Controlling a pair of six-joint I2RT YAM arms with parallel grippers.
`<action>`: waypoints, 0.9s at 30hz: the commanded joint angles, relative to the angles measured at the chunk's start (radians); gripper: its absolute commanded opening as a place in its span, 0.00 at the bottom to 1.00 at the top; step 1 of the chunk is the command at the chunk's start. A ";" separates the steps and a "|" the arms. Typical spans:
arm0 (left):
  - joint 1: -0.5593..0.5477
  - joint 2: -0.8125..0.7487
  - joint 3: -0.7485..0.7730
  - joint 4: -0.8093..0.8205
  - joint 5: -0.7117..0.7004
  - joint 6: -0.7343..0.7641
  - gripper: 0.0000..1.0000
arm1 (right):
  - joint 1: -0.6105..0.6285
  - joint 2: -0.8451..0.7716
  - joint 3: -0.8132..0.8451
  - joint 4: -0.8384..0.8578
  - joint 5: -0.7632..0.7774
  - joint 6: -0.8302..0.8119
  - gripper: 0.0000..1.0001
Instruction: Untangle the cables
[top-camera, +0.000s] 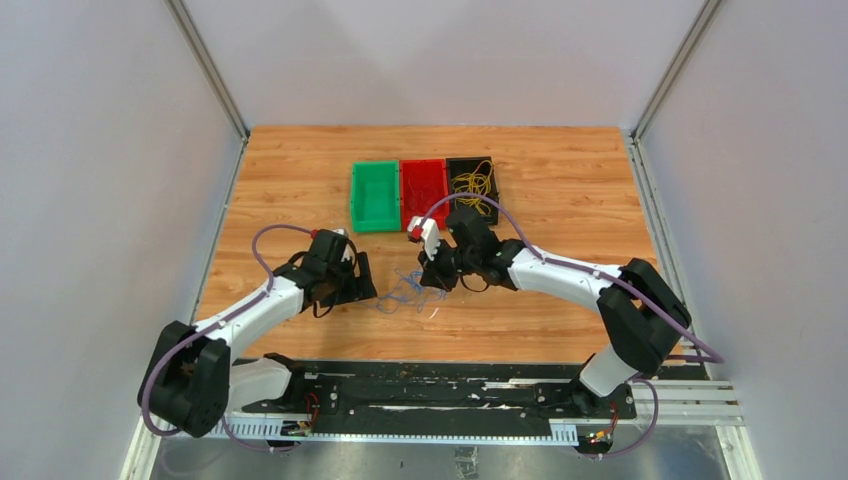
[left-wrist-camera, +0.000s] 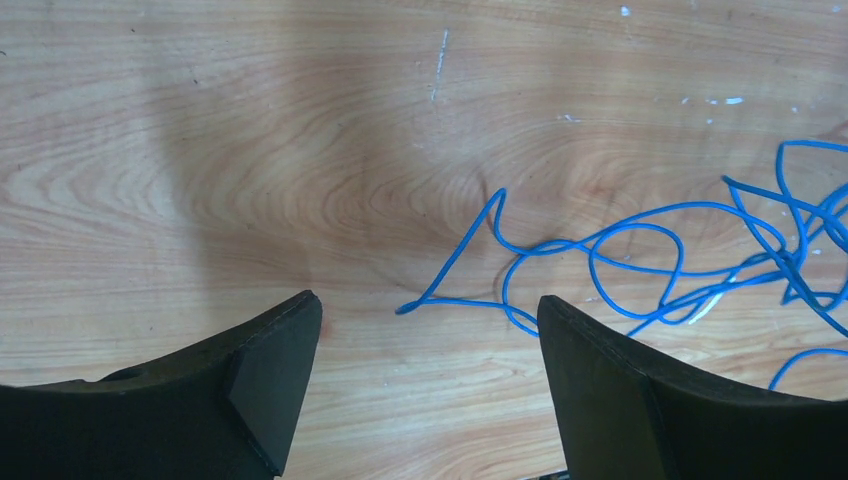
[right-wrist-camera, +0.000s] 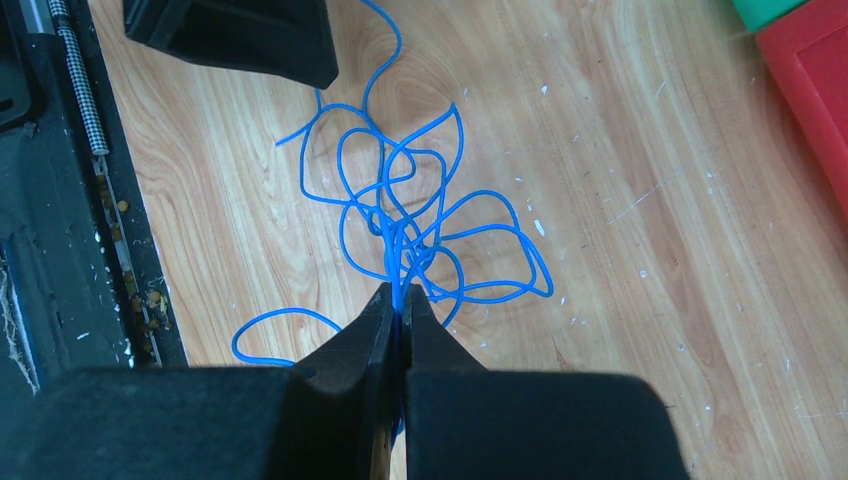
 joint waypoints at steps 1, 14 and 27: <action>-0.005 0.048 -0.005 0.055 -0.015 0.018 0.81 | -0.015 0.012 0.005 -0.041 -0.031 0.005 0.00; -0.004 0.200 0.008 0.207 0.042 0.025 0.20 | -0.018 0.019 0.009 -0.060 -0.024 -0.002 0.00; 0.000 -0.082 0.237 -0.165 -0.578 -0.016 0.00 | -0.111 -0.088 -0.061 -0.253 0.384 0.129 0.00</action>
